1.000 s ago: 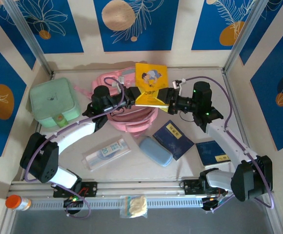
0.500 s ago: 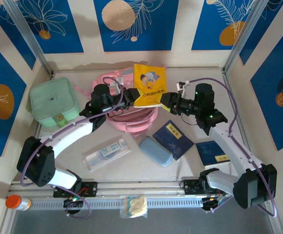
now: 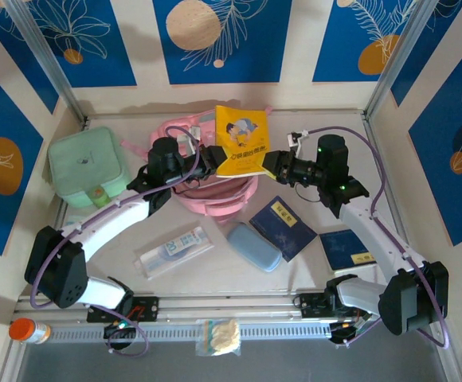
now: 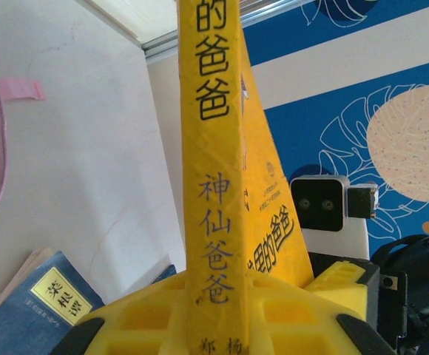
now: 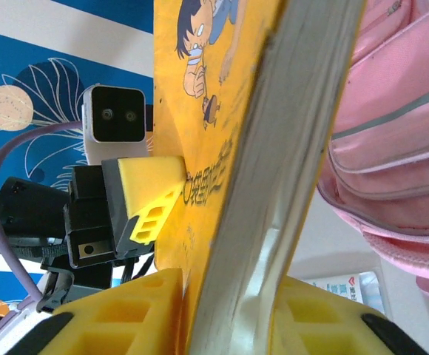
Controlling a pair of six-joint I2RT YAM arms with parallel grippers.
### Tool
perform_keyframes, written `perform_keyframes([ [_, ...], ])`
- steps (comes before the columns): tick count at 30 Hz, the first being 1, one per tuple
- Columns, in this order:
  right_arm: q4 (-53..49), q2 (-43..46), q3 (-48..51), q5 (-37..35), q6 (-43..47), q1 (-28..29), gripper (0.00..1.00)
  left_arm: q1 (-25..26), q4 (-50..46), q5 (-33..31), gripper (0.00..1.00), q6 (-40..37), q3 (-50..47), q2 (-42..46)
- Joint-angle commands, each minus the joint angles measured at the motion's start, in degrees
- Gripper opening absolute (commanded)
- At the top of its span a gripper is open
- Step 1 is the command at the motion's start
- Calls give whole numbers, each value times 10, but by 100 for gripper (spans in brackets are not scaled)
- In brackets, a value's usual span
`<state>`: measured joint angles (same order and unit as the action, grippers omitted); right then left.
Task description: Pack the student bag
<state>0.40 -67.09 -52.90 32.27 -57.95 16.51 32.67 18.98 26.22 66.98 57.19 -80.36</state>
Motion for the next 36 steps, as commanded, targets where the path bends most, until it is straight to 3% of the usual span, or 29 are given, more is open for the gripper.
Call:
perform_keyframes([
  [1, -6, -3, -17, -1, 19, 2, 22, 7, -3, -3, 0, -33, 25, 17],
  [6, -19, -7, -21, 0, 31, 2, 8, 7, -34, -6, 1, -59, 31, 17],
  [8, -28, -7, -21, -6, 42, 3, 1, 7, -41, -6, 10, -68, 30, 17],
  [11, -67, 0, -23, -33, 68, 5, 0, 7, -66, -3, 27, -96, 33, 18],
  [16, -107, 31, -1, -74, 97, 3, 0, -1, -217, -57, 48, -261, 64, 28],
  [21, -147, 75, 30, -98, 121, -5, 0, -2, -376, -164, 54, -498, 109, 19],
  [25, -156, 123, 72, -96, 105, -33, 0, 1, -417, -183, 58, -637, 112, -16],
  [36, -187, 217, 158, -54, 84, -144, 0, 4, -462, -176, 66, -763, 177, -162],
])
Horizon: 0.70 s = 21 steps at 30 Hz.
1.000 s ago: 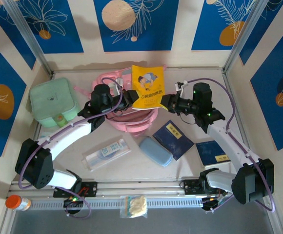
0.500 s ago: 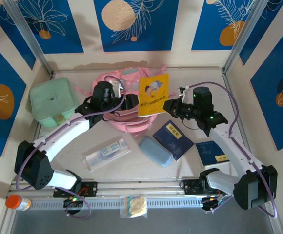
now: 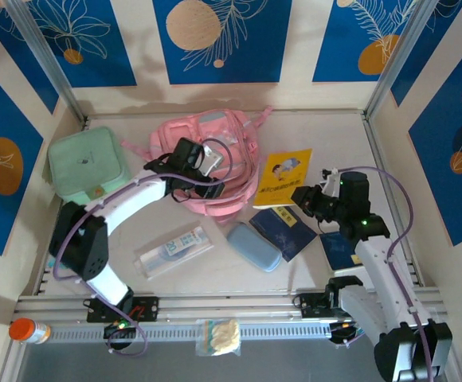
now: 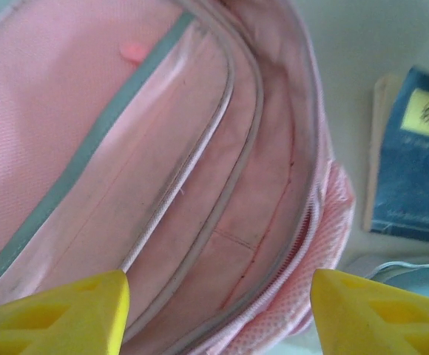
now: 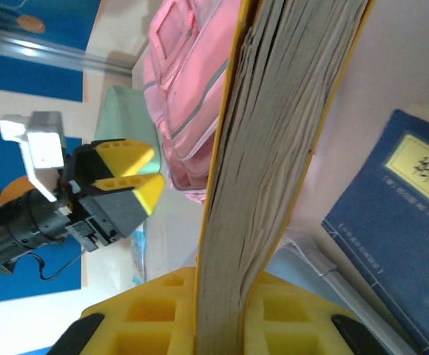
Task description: Pack the student bag
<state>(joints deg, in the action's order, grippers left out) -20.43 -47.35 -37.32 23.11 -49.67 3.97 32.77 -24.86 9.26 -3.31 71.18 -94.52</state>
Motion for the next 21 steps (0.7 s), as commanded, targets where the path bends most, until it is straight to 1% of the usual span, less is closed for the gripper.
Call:
perform_keyframes([
  [1, 21, 23, 5, 37, 1, -23, 0, 6, -22, -6, 66, -70, 46, -35],
  [3, 16, 26, 7, 39, 3, -32, 0, 12, -2, -17, 66, -89, 49, -50],
  [5, 18, 24, 9, 46, 2, -39, 0, 15, 19, -58, 66, -96, 52, -68],
  [7, 21, 23, 10, 51, -2, -42, 0, 15, 26, -77, 67, -104, 63, -90],
  [9, 23, 23, 9, 52, -3, -42, 0, 17, 30, -80, 66, -115, 69, -107],
  [12, 21, 21, 7, 50, -1, -42, 0, 21, 23, -75, 70, -135, 81, -128],
  [17, 36, 7, 11, 56, -6, -43, 0, 28, 26, -139, 71, -159, 112, -179],
  [19, 45, 0, 11, 59, -13, -43, 0, 30, 54, -174, 71, -168, 103, -189],
  [20, 49, -2, 11, 60, -14, -42, 0, 31, 68, -192, 70, -167, 99, -192],
  [21, 50, -3, 9, 59, -13, -41, 0, 31, 82, -211, 66, -165, 97, -194],
])
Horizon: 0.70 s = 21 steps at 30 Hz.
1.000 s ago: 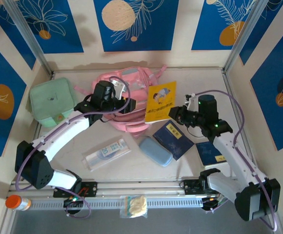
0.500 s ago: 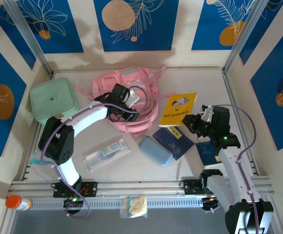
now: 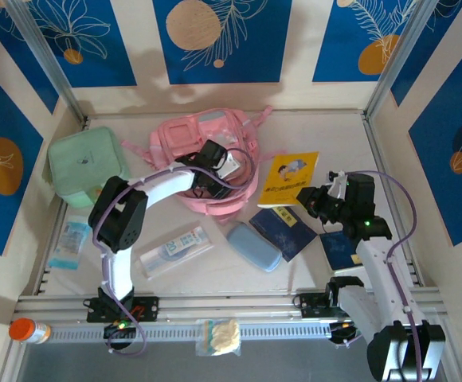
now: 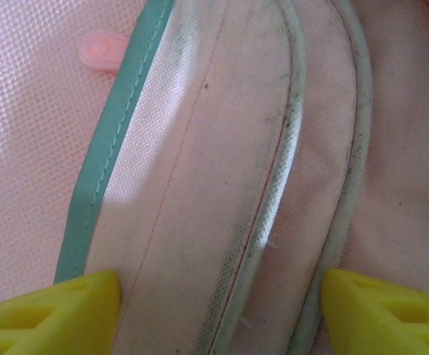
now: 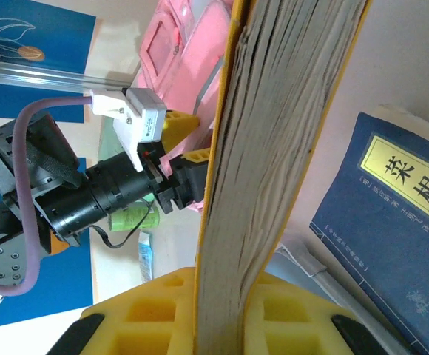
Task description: Pack the student bag
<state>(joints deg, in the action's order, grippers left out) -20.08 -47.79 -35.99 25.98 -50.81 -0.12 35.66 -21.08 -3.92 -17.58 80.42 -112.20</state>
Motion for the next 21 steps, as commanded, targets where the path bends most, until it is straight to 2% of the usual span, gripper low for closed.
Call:
perform_keyframes([
  [1, 45, 0, -6, 29, 0, 0, 0, 2, 51, -93, 62, -22, 5, -18],
  [3, 42, -1, -10, 29, 4, 1, 0, 2, 59, -101, 54, -24, 7, -16],
  [9, 32, -7, -14, 32, 16, 1, 0, 0, 51, -102, 15, -41, 31, -9],
  [13, 20, -11, -23, 36, 26, 1, 0, 0, 45, -107, 2, -51, 45, 5],
  [21, 19, -17, -32, 51, 29, 3, 0, 1, 29, -104, 0, -59, 61, 40],
])
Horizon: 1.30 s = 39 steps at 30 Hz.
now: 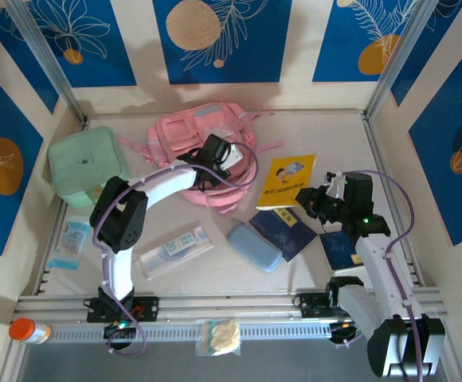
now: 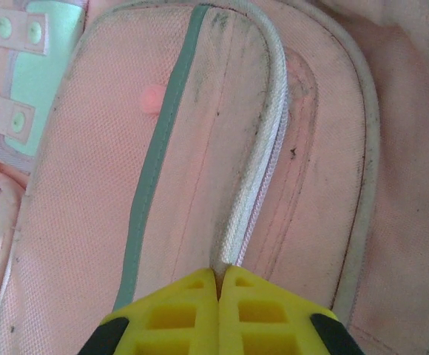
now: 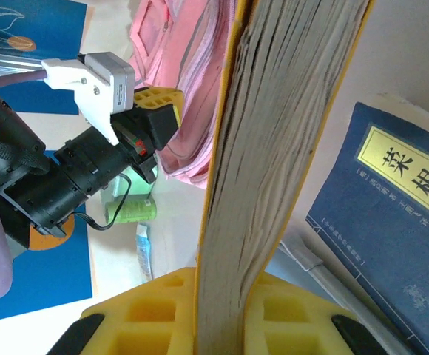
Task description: Pack the student bag
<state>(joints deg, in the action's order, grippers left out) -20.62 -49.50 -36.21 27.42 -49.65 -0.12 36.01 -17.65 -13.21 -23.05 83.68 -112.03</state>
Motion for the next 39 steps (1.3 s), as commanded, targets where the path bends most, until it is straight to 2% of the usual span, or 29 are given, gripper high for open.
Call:
perform_keyframes([
  [1, 20, -3, -34, 39, 22, 4, 0, -3, -12, -18, 0, 0, 35, 42],
  [7, -3, -12, -58, 65, 38, 7, 0, -4, -35, -70, 0, 20, 72, 67],
  [11, -1, -32, -62, 73, 35, 21, 0, -3, -32, -75, 0, 24, 79, 90],
  [21, 37, -133, -110, 55, 25, 116, 0, -4, -58, -107, 0, 40, 111, 108],
  [26, 138, -166, -98, 43, -3, 152, 0, -4, -62, -106, 0, 50, 129, 121],
  [31, 198, -250, -141, 22, 9, 200, 0, -5, -57, -121, 0, 51, 150, 126],
  [39, 369, -400, -169, 30, -12, 220, 0, -8, -36, -151, 0, 44, 162, 137],
])
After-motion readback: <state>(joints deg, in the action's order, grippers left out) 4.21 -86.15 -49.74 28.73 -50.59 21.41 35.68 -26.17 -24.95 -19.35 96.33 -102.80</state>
